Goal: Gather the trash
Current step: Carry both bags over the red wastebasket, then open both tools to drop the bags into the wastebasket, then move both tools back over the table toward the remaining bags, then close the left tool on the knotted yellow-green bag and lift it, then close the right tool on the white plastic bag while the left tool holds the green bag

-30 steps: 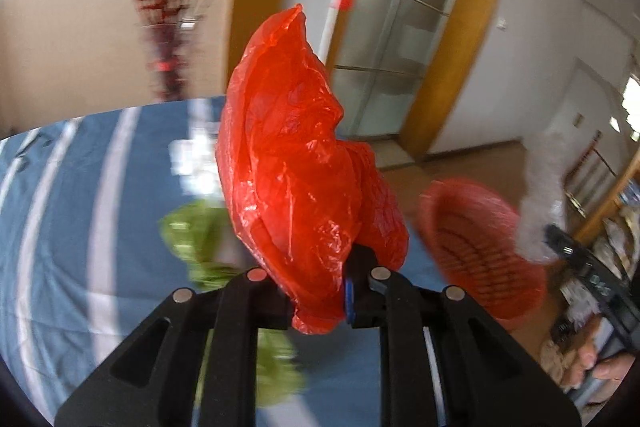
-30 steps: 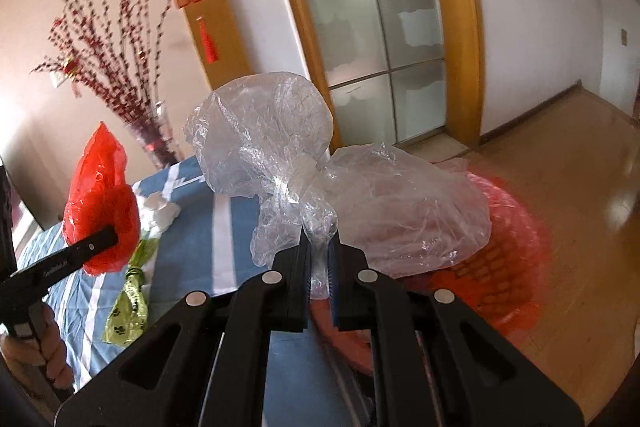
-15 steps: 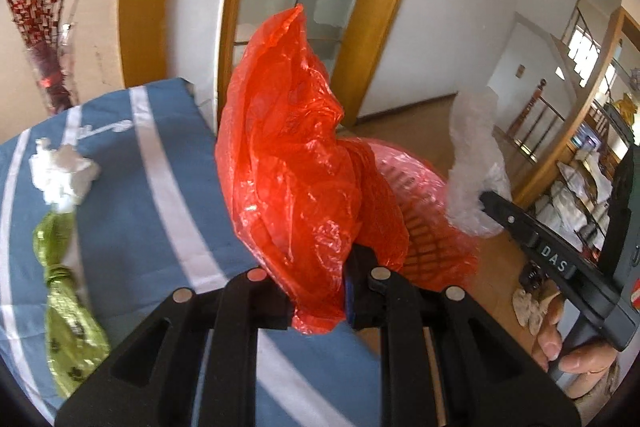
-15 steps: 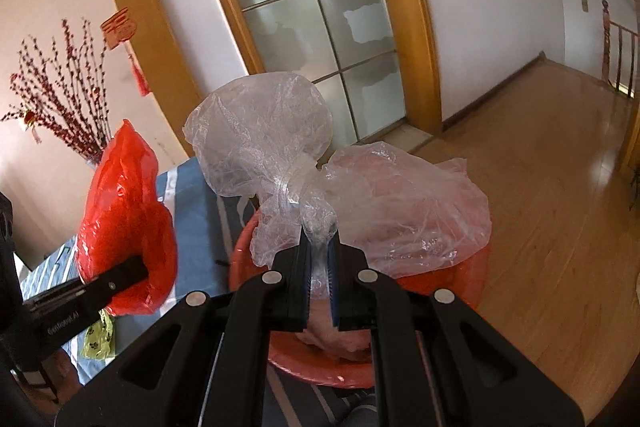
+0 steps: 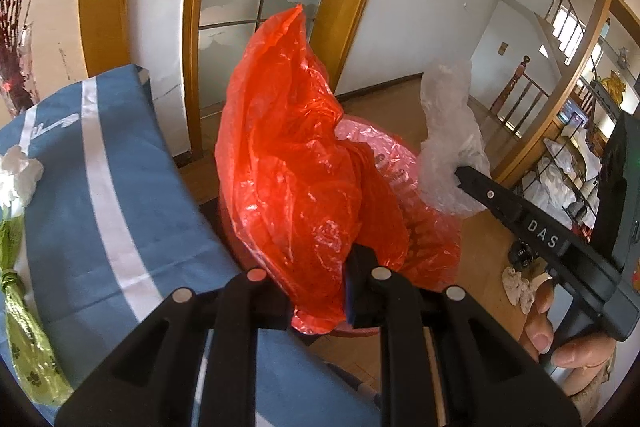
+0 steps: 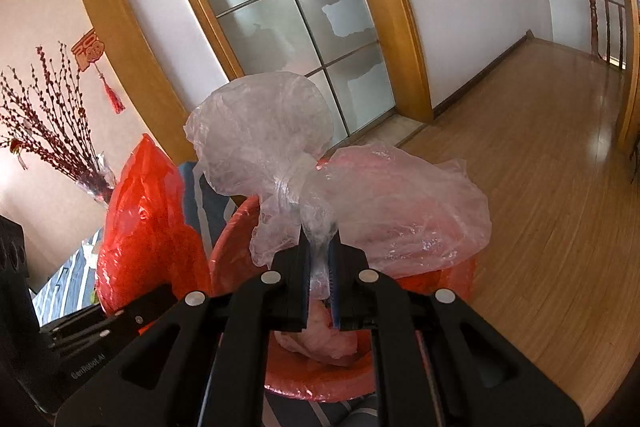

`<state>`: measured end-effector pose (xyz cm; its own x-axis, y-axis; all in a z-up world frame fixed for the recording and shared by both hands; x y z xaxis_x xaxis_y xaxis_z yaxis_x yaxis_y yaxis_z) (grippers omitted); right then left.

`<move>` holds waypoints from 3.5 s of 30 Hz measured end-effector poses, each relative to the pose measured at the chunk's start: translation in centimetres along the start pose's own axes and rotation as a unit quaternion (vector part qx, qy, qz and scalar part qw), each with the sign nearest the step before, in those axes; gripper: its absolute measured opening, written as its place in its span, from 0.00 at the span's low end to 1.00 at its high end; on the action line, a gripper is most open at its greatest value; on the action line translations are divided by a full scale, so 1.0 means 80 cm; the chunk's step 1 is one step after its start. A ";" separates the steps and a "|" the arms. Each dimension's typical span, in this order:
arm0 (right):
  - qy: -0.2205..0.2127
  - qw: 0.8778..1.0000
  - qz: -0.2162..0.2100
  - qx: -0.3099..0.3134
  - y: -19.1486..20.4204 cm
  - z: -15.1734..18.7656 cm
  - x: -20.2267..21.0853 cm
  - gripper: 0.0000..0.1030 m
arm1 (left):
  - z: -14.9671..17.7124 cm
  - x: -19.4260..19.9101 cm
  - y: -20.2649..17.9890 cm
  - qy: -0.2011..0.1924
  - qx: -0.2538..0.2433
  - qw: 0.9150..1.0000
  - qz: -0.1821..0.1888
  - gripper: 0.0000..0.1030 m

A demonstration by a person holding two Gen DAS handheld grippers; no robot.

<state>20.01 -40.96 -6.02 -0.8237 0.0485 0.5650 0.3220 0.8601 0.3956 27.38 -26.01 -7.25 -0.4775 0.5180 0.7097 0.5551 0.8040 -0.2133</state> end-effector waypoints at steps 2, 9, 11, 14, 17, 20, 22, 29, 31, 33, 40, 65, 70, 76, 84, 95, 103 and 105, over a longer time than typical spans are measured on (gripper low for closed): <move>0.001 1.000 -0.003 -0.007 -0.002 -0.001 -0.002 0.09 | 0.001 -0.007 -0.005 0.005 0.002 1.000 0.002 0.19; 0.002 1.000 -0.013 -0.018 -0.008 -0.005 -0.011 0.34 | 0.008 -0.025 0.002 0.020 0.009 1.000 -0.004 0.30; 0.004 1.000 -0.012 -0.022 -0.010 -0.004 -0.013 0.40 | 0.010 -0.027 0.006 0.021 0.012 1.000 -0.007 0.38; 0.005 1.000 -0.011 -0.027 -0.014 -0.001 -0.013 0.46 | 0.015 -0.029 0.011 0.024 0.015 1.000 -0.013 0.42; 0.005 1.000 -0.006 -0.030 -0.017 0.000 -0.013 0.47 | 0.020 -0.029 0.018 0.024 0.017 0.999 -0.023 0.47; 0.005 1.000 -0.001 -0.031 -0.020 0.001 -0.011 0.47 | 0.025 -0.020 0.029 0.019 0.019 0.999 -0.039 0.50; 0.006 1.000 0.001 -0.031 -0.023 0.002 -0.009 0.48 | 0.029 -0.014 0.038 0.016 0.020 0.998 -0.051 0.53; 0.002 1.000 0.001 -0.028 -0.015 0.007 -0.001 0.61 | 0.046 0.019 0.081 0.007 0.039 0.994 -0.098 0.60; 0.002 1.000 0.000 -0.024 -0.010 0.010 0.001 0.63 | 0.050 0.029 0.095 0.004 0.047 0.993 -0.108 0.61; 0.002 1.000 -0.001 -0.020 -0.005 0.012 0.002 0.65 | 0.055 0.042 0.112 0.000 0.055 0.991 -0.123 0.61; 0.005 1.000 -0.004 0.006 0.018 0.022 0.005 0.71 | 0.069 0.089 0.185 -0.017 0.090 0.978 -0.187 0.64; -0.004 0.996 0.037 0.078 0.057 0.045 0.002 0.86 | 0.116 0.118 0.318 0.004 0.208 0.945 -0.252 0.62; 0.004 0.996 0.035 0.081 0.061 0.050 -0.001 0.86 | 0.115 0.115 0.310 0.002 0.188 0.948 -0.256 0.36; 0.014 0.995 0.023 0.096 0.082 0.059 -0.005 0.86 | 0.116 0.115 0.309 0.002 0.180 0.952 -0.246 0.11; 0.036 0.990 -0.029 0.134 0.153 0.075 -0.015 0.86 | 0.129 0.153 0.344 -0.014 0.183 0.946 -0.267 0.09; 0.081 0.970 -0.104 0.203 0.290 0.131 -0.047 0.86 | 0.172 0.218 0.449 -0.013 0.228 0.926 -0.300 0.09; 0.087 0.963 -0.121 0.226 0.353 0.150 -0.069 0.86 | 0.197 0.253 0.495 -0.019 0.243 0.920 -0.308 0.09; 0.088 0.962 -0.121 0.230 0.365 0.155 -0.074 0.86 | 0.199 0.254 0.496 -0.022 0.240 0.921 -0.306 0.09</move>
<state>28.55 -9.81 -6.79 -0.7436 -0.2341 0.6263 -0.1434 0.9708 0.1925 28.86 21.08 -11.96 -0.6341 -0.0719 0.7699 -0.1862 0.9806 -0.0618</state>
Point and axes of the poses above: each gripper's, at about its wrist camera, not at the fingertips, and x roughly against the way its jaws point, y to its left, z to its underside, the point moved 8 cm from there along -x, roughly the way its jaws point, and after that the axes turned 2 degrees about -x, right-handed, at the moved point
